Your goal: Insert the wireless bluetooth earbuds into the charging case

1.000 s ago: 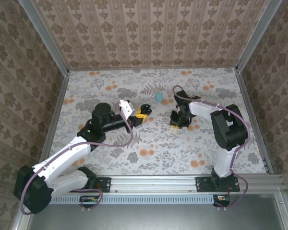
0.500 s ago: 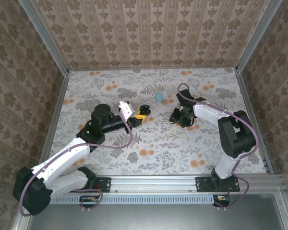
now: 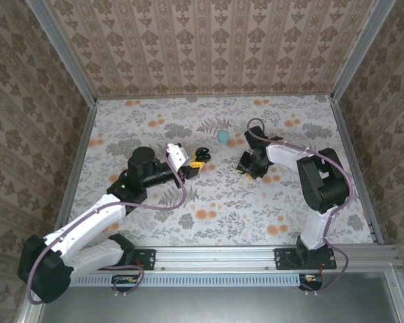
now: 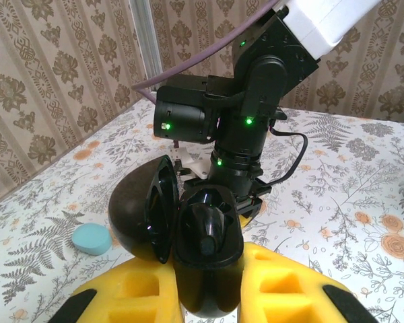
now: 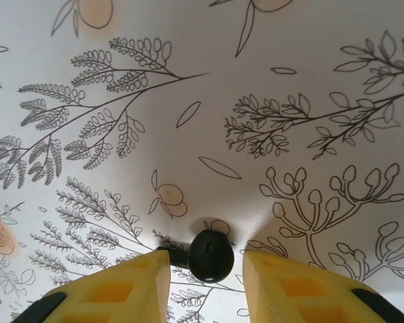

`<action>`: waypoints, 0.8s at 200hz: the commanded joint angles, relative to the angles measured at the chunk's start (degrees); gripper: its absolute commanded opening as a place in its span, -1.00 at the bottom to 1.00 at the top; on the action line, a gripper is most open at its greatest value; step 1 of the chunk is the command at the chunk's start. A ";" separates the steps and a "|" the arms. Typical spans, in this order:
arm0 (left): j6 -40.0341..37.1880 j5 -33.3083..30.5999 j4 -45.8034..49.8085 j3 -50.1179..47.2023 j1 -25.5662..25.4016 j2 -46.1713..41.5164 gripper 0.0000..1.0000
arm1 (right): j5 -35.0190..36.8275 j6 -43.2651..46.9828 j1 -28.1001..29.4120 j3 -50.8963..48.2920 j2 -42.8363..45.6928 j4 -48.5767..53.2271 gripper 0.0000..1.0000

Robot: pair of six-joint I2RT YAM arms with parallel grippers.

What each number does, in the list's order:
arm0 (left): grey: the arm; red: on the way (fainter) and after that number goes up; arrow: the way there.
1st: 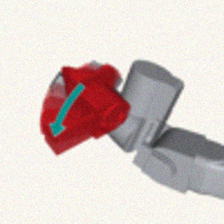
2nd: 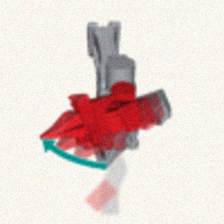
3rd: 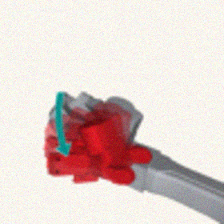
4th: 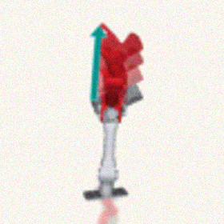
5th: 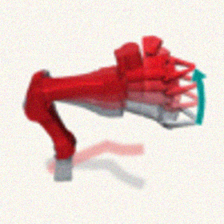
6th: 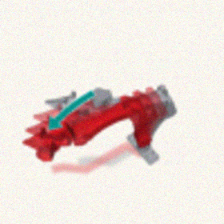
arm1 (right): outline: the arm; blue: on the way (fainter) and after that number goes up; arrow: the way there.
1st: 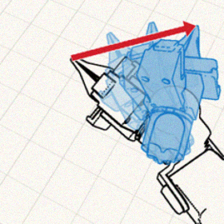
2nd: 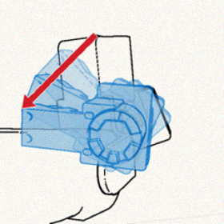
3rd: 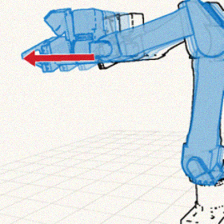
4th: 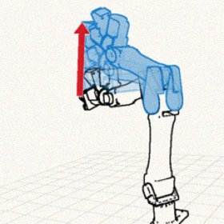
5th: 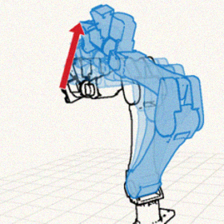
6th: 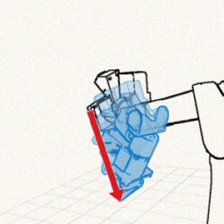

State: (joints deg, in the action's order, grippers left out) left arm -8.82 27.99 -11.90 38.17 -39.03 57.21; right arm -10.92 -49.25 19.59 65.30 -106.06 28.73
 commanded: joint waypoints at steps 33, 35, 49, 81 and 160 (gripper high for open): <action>-2.12 -0.49 0.52 -0.20 -0.34 -0.40 -1.00 | 3.69 3.39 0.09 5.31 -4.63 2.84 -0.40; -2.16 -0.50 0.62 -0.16 -0.28 -0.34 -1.00 | 3.77 3.49 0.20 5.48 -4.82 3.27 -0.40; -2.28 -0.49 0.57 -0.19 -0.29 -0.21 -1.00 | 4.10 4.65 0.46 6.96 -5.68 4.61 -0.44; -2.52 -0.57 0.60 -0.20 -0.24 0.00 -1.00 | 5.83 8.18 1.65 11.23 -7.97 8.61 -0.51; -2.70 -0.57 1.30 -0.16 -0.14 0.27 -1.00 | 9.22 17.07 3.34 17.63 -10.78 15.32 -0.63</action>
State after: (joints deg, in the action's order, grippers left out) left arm -10.35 27.55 -11.88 38.17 -39.03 57.39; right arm -4.71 -36.32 22.52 81.19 -115.55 39.33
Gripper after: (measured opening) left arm 0.184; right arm 0.187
